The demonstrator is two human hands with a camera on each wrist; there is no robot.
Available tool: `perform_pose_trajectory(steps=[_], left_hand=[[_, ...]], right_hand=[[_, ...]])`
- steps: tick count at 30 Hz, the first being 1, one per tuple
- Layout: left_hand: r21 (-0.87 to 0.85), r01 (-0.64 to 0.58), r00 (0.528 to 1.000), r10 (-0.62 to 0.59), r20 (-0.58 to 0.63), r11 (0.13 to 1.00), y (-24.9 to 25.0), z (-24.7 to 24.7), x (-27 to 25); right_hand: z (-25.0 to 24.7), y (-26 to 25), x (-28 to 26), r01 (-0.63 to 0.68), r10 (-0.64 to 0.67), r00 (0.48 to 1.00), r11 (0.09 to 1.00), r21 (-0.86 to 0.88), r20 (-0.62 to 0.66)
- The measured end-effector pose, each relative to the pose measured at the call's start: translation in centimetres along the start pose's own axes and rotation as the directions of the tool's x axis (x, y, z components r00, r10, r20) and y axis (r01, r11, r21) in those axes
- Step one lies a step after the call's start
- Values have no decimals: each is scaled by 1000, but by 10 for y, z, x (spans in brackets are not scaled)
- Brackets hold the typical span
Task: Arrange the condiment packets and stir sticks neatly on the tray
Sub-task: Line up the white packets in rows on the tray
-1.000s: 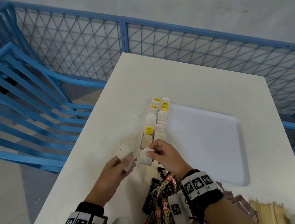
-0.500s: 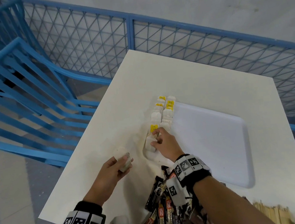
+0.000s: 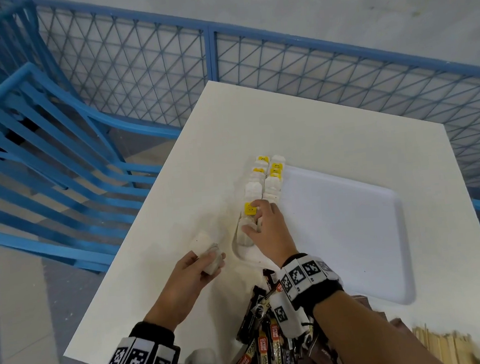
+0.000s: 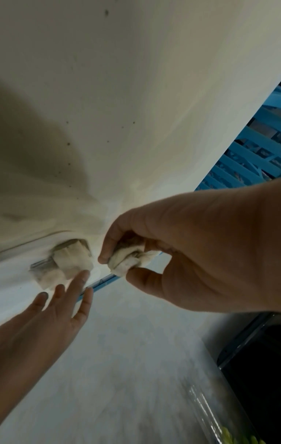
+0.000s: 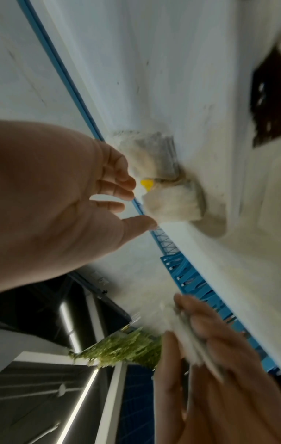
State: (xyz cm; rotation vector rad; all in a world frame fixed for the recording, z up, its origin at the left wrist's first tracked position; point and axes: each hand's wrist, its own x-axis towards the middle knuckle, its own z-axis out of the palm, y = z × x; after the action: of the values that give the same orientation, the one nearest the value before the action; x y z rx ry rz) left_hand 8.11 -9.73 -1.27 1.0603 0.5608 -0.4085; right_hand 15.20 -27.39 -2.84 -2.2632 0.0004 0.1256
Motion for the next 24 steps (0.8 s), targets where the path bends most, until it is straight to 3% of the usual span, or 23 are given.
perform_pose_trajectory(steps=[2, 5, 11, 17, 24], left_hand=[[-7, 6, 1000, -6, 26, 1000, -1, 4, -1], [95, -2, 998, -4, 67, 995, -3, 10, -2], [277, -32, 985, -16, 170, 960, -8, 17, -5], [334, -23, 978, -47, 202, 942, -10, 20, -8], [307, -19, 993, -18, 119, 952, -9, 18, -6]], right_hand=[[-3, -9, -7, 11, -11, 1000, 999, 46, 8], [-9, -22, -17, -27, 4, 989, 988, 155, 147], [-13, -21, -29, -108, 18, 888, 979, 171, 460], [-16, -3, -34, -224, 108, 920, 934, 279, 377], [-29, 15, -30, -357, 305, 934, 829, 430, 187]])
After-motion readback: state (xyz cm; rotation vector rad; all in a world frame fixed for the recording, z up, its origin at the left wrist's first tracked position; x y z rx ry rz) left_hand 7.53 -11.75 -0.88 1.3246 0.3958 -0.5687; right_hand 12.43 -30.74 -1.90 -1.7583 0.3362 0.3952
